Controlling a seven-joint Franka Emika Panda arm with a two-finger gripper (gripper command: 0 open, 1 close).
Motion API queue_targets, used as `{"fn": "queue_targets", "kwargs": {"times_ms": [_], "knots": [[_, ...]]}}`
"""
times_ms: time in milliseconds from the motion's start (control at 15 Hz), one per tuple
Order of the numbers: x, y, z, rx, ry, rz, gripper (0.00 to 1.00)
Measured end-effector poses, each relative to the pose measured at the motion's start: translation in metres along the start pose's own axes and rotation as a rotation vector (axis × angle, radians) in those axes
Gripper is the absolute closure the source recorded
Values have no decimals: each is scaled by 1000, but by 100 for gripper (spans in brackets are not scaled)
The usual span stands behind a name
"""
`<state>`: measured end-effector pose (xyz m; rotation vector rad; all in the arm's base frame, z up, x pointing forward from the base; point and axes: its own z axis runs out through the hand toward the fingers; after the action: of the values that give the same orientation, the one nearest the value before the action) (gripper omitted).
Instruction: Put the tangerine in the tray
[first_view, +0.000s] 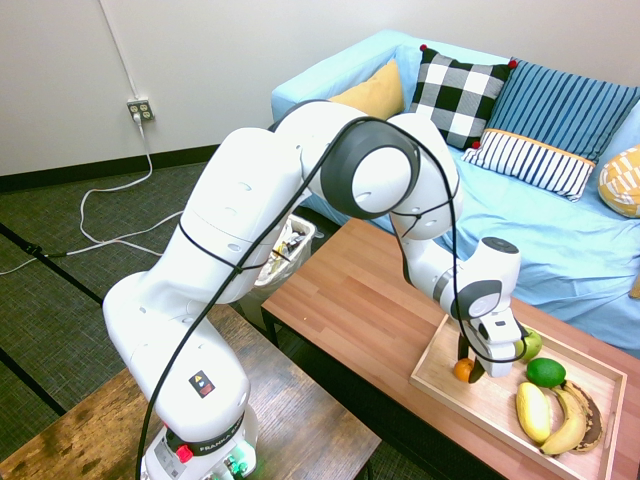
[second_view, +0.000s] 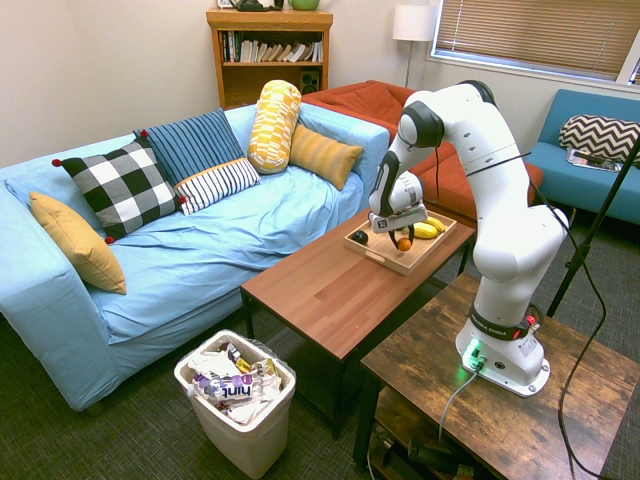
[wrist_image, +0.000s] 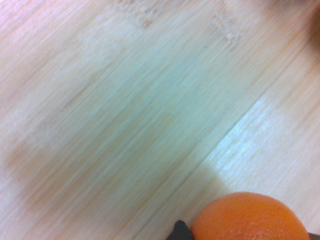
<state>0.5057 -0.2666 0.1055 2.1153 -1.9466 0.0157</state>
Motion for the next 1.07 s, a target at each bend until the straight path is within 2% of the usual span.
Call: {"fn": "queue_targets", "kwargs": {"times_ms": [333, 400, 1067], "knots": [[1, -6, 11, -2, -8, 12, 100], [2, -6, 11, -1, -10, 10, 0], [4, -6, 9, 12, -20, -16, 0]]}}
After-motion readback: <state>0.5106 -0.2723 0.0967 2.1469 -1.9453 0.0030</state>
